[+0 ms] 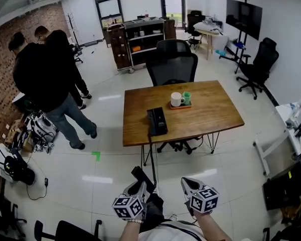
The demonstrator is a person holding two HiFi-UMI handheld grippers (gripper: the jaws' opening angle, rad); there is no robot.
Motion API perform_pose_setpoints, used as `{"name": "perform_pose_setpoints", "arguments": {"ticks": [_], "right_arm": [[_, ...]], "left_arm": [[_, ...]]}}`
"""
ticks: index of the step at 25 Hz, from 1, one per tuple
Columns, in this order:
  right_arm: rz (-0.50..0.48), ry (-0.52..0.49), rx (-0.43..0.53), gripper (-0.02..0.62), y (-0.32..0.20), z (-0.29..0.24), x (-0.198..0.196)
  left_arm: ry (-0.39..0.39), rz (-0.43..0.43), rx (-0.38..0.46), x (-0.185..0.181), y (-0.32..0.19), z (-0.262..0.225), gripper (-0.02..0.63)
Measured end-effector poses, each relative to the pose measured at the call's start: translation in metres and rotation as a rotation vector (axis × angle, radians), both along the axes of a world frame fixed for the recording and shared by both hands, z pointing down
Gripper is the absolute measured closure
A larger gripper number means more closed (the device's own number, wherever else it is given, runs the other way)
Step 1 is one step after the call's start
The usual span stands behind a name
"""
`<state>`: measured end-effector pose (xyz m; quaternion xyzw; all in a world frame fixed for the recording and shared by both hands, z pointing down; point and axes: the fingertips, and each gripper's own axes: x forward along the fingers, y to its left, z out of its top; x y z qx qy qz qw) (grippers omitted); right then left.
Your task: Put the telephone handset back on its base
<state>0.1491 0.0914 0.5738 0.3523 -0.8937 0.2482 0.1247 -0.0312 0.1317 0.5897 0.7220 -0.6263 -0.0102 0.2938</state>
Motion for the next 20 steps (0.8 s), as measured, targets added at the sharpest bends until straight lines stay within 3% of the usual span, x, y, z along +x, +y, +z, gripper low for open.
{"name": "perform_pose_setpoints", "arguments": {"ticks": [10,16,20], "right_arm": [[0.062,0.002,-0.020,0.594,-0.059,0.009,0.009],[0.087,0.006,-0.005,0.594,-0.129,-0.001,-0.018],[0.100,0.017,-0.003,0.594,-0.171,-0.006,-0.037]], "left_arm": [[0.037,0.059,-0.018,-0.019,-0.075,0.012,0.535],[0.122,0.137,-0.050,-0.041,-0.153,0.022,0.535],[0.115,0.173,-0.077,-0.055,-0.203,0.027,0.535]]}}
